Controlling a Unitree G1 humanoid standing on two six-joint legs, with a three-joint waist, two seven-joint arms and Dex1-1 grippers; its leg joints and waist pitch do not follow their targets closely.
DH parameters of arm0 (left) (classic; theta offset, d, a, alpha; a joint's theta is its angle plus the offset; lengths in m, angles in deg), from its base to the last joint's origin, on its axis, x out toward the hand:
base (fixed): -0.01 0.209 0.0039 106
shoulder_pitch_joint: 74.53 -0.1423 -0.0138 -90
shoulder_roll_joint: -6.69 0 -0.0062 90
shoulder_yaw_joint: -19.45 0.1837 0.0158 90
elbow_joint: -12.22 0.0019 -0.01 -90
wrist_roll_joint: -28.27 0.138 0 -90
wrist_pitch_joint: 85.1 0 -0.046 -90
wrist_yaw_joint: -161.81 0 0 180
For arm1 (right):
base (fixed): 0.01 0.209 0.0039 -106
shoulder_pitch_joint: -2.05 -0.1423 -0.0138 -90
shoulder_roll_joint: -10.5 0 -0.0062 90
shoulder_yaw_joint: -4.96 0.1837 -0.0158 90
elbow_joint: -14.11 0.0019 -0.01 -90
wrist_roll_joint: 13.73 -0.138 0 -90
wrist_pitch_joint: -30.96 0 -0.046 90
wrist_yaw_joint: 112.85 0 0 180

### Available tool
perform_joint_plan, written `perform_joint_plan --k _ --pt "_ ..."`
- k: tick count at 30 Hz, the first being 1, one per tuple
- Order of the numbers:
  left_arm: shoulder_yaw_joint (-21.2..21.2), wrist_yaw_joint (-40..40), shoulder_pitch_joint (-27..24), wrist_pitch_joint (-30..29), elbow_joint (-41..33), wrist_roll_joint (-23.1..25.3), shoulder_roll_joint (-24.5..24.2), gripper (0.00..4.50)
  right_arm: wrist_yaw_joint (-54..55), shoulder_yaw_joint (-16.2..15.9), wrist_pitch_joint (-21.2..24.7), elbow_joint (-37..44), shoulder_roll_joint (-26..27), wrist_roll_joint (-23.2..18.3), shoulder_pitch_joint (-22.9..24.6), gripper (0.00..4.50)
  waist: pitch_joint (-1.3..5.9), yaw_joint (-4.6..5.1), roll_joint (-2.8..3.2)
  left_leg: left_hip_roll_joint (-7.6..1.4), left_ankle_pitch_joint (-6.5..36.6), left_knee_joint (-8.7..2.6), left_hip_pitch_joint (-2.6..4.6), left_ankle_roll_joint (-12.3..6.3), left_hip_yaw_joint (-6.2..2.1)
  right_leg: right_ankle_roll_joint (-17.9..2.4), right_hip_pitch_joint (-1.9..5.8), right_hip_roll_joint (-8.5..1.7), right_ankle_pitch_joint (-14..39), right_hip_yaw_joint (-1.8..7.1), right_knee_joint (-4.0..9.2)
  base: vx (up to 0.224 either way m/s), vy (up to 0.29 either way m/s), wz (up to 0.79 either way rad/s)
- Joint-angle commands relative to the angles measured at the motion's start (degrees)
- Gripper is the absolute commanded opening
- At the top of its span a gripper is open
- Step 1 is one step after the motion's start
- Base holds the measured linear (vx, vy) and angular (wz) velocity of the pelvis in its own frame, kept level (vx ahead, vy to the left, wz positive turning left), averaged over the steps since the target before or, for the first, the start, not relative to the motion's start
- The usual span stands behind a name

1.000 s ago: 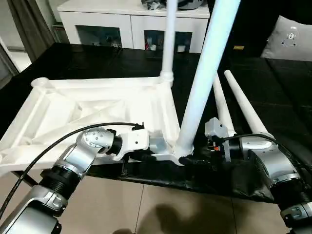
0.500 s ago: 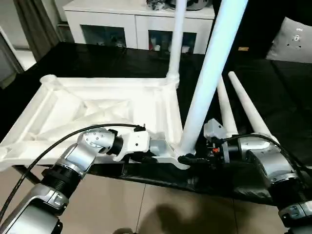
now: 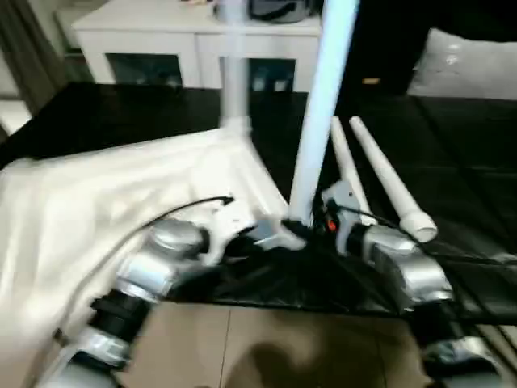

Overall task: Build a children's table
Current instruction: Rotate leg to tighten

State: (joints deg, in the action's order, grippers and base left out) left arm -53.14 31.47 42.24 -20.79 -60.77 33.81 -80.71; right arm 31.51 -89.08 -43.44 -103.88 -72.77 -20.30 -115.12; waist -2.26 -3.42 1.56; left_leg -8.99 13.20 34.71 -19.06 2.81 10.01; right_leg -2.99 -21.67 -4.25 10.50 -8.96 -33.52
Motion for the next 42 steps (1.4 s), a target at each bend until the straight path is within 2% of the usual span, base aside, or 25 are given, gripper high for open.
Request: perform_joint_plan --k 1,2,6,7,8,10,13,15,16,19,20,22,25,27,28,29,31,32,34,37,38,40,42 --pt "2.11 -1.24 0.46 -0.54 -2.28 -1.35 3.66 0.00 2.29 -0.97 -0.31 -1.47 2.66 -0.62 -1.00 2.70 2.85 -0.12 -0.33 -4.52 9.63 -4.24 -0.07 -2.41 -2.19 -3.25 2.57 -6.37 25.62 4.36 6.31 0.000 0.000 0.00" --pt "2.10 -1.97 0.55 -0.24 -2.31 -1.47 4.50 0.00 1.24 -1.21 -1.05 -0.90 2.66 -0.84 -0.78 3.25 2.85 -0.28 -0.37 -4.54 8.65 -4.23 -0.32 -3.24 -2.14 -3.64 2.66 -6.32 23.82 4.49 6.05 0.000 0.000 0.00" --pt "2.47 -2.85 0.66 0.24 -2.51 -0.09 4.66 0.00 0.79 -0.12 -0.99 0.70 3.29 -1.01 -0.23 3.57 3.29 -0.62 -0.29 -4.95 4.61 -4.18 -0.89 -5.05 -2.28 -5.49 2.96 -6.46 17.06 4.81 4.84 0.000 0.000 0.00" --pt "2.50 -2.56 0.80 1.19 -2.12 0.41 3.90 0.00 -0.13 0.08 -1.28 1.21 2.81 -1.10 0.04 3.68 3.61 -0.88 -0.16 -5.20 2.51 -4.02 -0.83 -5.48 -2.33 -6.79 2.88 -6.44 13.01 4.96 4.14 0.000 0.000 0.00" --pt "2.53 -2.29 0.80 1.69 -1.94 0.72 2.89 0.00 -1.22 0.02 -1.82 1.63 2.04 -1.39 0.38 3.76 3.57 -1.11 -0.14 -5.21 1.22 -3.87 -1.01 -6.51 -2.22 -8.01 2.83 -6.41 9.21 5.01 3.70 0.000 0.000 0.00" --pt "2.79 -1.81 0.79 2.91 -1.64 1.23 1.41 0.00 -2.56 -0.20 -2.81 2.01 0.99 -1.58 0.78 3.91 3.50 -1.35 -0.12 -5.15 1.96 -3.90 -1.03 -6.69 -2.17 -8.18 2.91 -6.55 9.66 4.97 3.79 0.000 0.000 0.00" --pt "3.07 -0.32 0.53 4.30 -1.30 1.39 -0.63 0.00 -5.25 -0.62 -4.46 2.71 -1.07 -1.74 1.49 4.18 3.38 -1.60 -0.16 -5.04 3.17 -3.96 -1.04 -6.38 -2.02 -7.41 2.98 -6.56 12.25 4.96 4.18 0.000 0.000 0.00" --pt "3.67 2.99 0.40 7.48 -0.53 1.43 -3.28 0.00 -9.98 -0.83 -5.67 4.18 -3.83 -2.54 2.27 4.34 3.32 -1.80 -0.18 -5.11 4.08 -4.03 -0.95 -6.45 -2.10 -6.35 2.87 -6.46 13.86 4.93 4.37 0.000 0.000 0.00" --pt "4.13 5.14 0.32 9.84 -0.24 1.32 -4.58 0.00 -12.27 -0.74 -5.93 4.65 -5.11 -2.89 2.37 4.44 3.32 -1.76 -0.44 -5.21 4.23 -4.08 -0.94 -6.53 -2.11 -6.20 2.90 -6.49 13.91 4.98 4.38 0.000 0.000 0.00" --pt "4.74 8.65 0.45 12.90 0.70 0.80 -6.62 0.00 -16.92 -0.81 -6.31 5.18 -7.52 -3.39 2.18 4.44 3.30 -1.77 -0.21 -5.34 4.28 -4.11 -0.94 -6.43 -2.16 -6.76 2.85 -6.52 12.97 5.04 4.11 0.000 0.000 0.00" --pt "5.38 10.06 0.83 14.34 1.68 0.92 -7.84 0.00 -19.71 -1.28 -6.12 5.42 -9.05 -3.70 1.85 4.44 3.35 -1.92 0.04 -5.26 4.18 -4.03 -0.94 -6.50 -2.16 -7.04 2.88 -6.53 12.55 4.99 4.03 0.000 0.000 0.00" --pt "6.19 11.89 1.21 16.21 2.71 1.24 -9.31 0.00 -22.59 -2.02 -6.45 5.26 -10.84 -3.51 1.26 4.44 3.43 -1.98 -0.07 -5.34 3.60 -3.97 -1.01 -6.65 -2.11 -7.25 2.92 -6.48 11.17 5.05 3.85 0.000 0.000 0.00" --pt "7.12 16.43 1.73 20.15 3.97 0.43 -11.43 0.00 -28.20 -3.52 -10.11 3.21 -13.95 -2.76 -0.60 4.44 3.48 -1.97 -0.26 -5.19 3.63 -3.85 -1.15 -6.79 -2.03 -7.62 3.04 -6.51 11.08 4.95 3.68 0.000 0.000 0.00" --pt "7.33 18.43 1.95 21.01 4.30 -0.08 -11.97 0.00 -30.90 -3.98 -10.26 2.73 -14.84 -3.35 -1.25 4.44 3.46 -2.10 -0.31 -5.21 3.67 -3.81 -1.07 -7.01 -1.94 -7.83 2.96 -6.48 11.73 4.91 3.76 0.000 0.000 0.00" --pt "7.69 20.83 2.19 22.64 4.80 -0.36 -12.62 0.00 -33.97 -4.61 -10.12 2.37 -15.71 -3.81 -1.90 4.28 3.55 -2.18 -0.62 -5.27 2.91 -3.74 -1.15 -7.40 -1.90 -7.95 3.04 -6.43 11.01 4.90 3.62 0.000 0.000 0.00" --pt "7.84 21.64 2.26 22.83 4.90 -0.46 -12.84 0.00 -34.98 -4.89 -10.11 2.22 -15.95 -3.86 -2.12 4.28 3.56 -2.40 -0.35 -5.40 2.53 -3.72 -1.13 -7.70 -2.00 -8.21 2.94 -6.44 10.71 4.86 3.47 0.000 0.000 0.00" --pt "8.04 22.33 2.33 22.95 4.92 -0.51 -13.07 0.00 -35.90 -5.22 -10.11 2.07 -16.16 -3.84 -2.30 4.16 3.58 -2.44 -0.34 -5.63 2.28 -3.73 -1.02 -7.74 -2.05 -8.37 2.81 -6.45 10.16 4.89 3.31 0.000 0.000 0.00" --pt "8.35 22.88 2.54 23.46 5.21 -0.38 -13.29 0.00 -37.06 -5.65 -10.51 1.77 -16.51 -3.60 -2.47 3.92 3.58 -2.60 -0.68 -5.62 2.24 -3.74 -1.04 -7.72 -2.00 -8.65 2.85 -6.60 10.35 4.96 3.23 0.000 0.000 0.00" --pt "8.99 24.08 3.15 24.87 6.41 -0.50 -13.60 0.00 -40.28 -7.09 -10.76 1.48 -17.44 -3.59 -2.50 3.83 3.52 -2.77 -0.55 -5.53 2.35 -3.69 -0.97 -7.65 -1.89 -8.53 2.72 -6.56 11.12 4.94 3.42 0.000 0.000 0.00" --pt "9.21 25.01 3.58 26.12 7.55 -0.50 -13.56 0.00 -42.96 -8.07 -10.12 2.06 -17.83 -3.95 -2.00 3.75 3.56 -3.19 -0.75 -5.60 2.18 -3.67 -0.97 -7.60 -1.85 -8.14 2.75 -6.60 11.38 5.01 3.39 0.000 0.000 0.00" --pt "9.22 25.15 3.64 26.33 7.75 -0.44 -13.51 0.00 -43.27 -8.21 -9.83 2.30 -17.77 -4.03 -1.79 3.47 3.59 -3.24 -0.82 -5.64 2.07 -3.69 -0.99 -7.50 -1.89 -8.09 2.78 -6.64 11.25 5.01 3.30 0.000 0.000 0.00" --pt "9.22 25.27 3.70 26.51 7.91 -0.40 -13.46 0.00 -43.50 -8.28 -9.66 2.39 -17.76 -4.10 -1.69 3.47 3.57 -3.31 -0.86 -5.59 2.17 -3.72 -1.03 -7.30 -1.91 -7.83 2.84 -6.71 11.84 4.99 3.42 0.000 0.000 0.00" --pt "9.14 25.33 3.70 26.55 8.13 -0.55 -13.19 0.00 -43.49 -8.33 -8.83 2.54 -17.39 -4.46 -1.26 3.18 3.61 -3.33 -0.85 -5.55 1.90 -3.69 -1.01 -7.12 -1.92 -7.69 2.81 -6.64 11.94 4.97 3.39 0.000 0.000 0.00"
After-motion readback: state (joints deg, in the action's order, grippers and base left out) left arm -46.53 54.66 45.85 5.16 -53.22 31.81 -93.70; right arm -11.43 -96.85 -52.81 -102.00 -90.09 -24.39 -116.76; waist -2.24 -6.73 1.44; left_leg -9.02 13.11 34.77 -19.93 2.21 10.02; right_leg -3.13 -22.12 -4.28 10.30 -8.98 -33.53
